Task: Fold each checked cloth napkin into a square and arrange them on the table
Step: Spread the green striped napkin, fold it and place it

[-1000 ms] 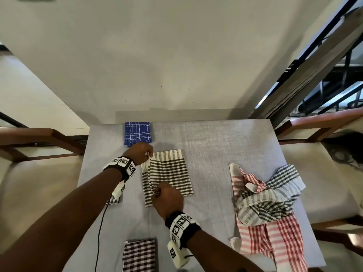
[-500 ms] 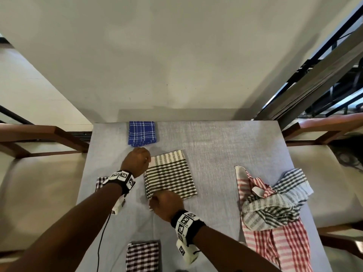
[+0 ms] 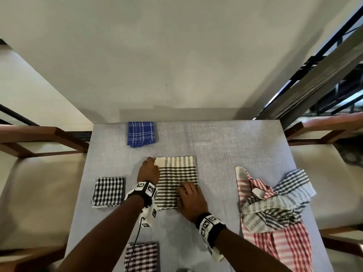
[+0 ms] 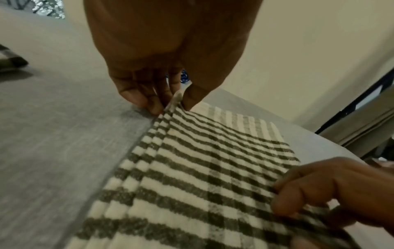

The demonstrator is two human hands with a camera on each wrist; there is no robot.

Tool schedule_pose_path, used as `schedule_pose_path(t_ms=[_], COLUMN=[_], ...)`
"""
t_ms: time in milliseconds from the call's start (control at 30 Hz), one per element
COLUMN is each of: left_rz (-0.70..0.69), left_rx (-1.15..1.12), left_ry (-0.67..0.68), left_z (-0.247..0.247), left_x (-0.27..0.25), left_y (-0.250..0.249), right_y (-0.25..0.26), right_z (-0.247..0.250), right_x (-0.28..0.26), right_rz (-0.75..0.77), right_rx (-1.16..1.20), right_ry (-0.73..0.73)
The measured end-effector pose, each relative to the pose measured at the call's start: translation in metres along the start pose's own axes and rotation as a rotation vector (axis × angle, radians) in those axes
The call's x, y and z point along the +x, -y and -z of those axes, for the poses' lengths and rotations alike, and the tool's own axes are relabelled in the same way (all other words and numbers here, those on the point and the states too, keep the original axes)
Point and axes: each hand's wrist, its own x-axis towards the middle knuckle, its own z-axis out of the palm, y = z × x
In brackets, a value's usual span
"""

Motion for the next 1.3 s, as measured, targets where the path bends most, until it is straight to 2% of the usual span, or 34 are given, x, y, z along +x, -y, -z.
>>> schedule_pose_path(t_ms=[67,133,167,233,300,333,433,533,800,967,1067,1167,1233,1300], left_rz=[0.043,0.034,-0.049,-0.322,-0.517,-0.546,-0.555,-0.510,-0.446,-0.405,-0.389,-0.391,-0.395,-0.394], left_rx=[0.008,0.114,0.171,0.237,0.299,0.324,0.394,0.421,0.439,0.361,0.367,0.364,0.376,0.387], left_ry=[-0.016,-0.140,-0.194,-0.215,-0.128,-0.075,-0.003,-0.031,-0.011,-0.033,-0.027,-0.027,-0.039,-0.045], left_z=[-0.001,-0.002,-0.003,-0.013,-0.030,-0.037,-0.053,-0.057,-0.056,-0.054,-0.054,-0.053,-0.053,-0.054], left_x=[-0.003,-0.011,-0.015,-0.023,-0.026,-0.027,-0.029,-0.038,-0.039,-0.041,-0.041,-0.042,-0.042,-0.044], left_y=[-0.005,-0.012,-0.015,-0.022,-0.019,-0.014,0.009,0.024,0.028,0.024,0.022,0.022,0.021,0.021], right_y=[-0.005,-0.006,-0.004,0.002,0.009,0.010,0.009,0.005,-0.001,-0.052,-0.063,-0.051,-0.038,-0.017], right_z=[0.000,0.003,0.007,0.010,0.009,0.007,-0.001,-0.013,-0.016,0.003,0.009,0.010,0.010,0.005], right_x=[-0.004,0.000,0.006,0.022,0.043,0.054,0.075,0.077,0.065,0.057,0.056,0.059,0.062,0.067], right_rz=[-0.040,-0.084,-0.110,-0.144,-0.143,-0.133,-0.062,0.010,0.012,-0.204,-0.196,-0.252,-0.194,-0.045], right_rx=[0.008,0.024,0.044,0.098,0.128,0.128,0.059,0.010,0.016,-0.064,-0.075,-0.042,-0.043,-0.023], right_ry=[-0.048,-0.129,-0.169,-0.227,-0.226,-0.193,0.008,0.135,0.060,-0.021,-0.011,-0.033,-0.017,0.060])
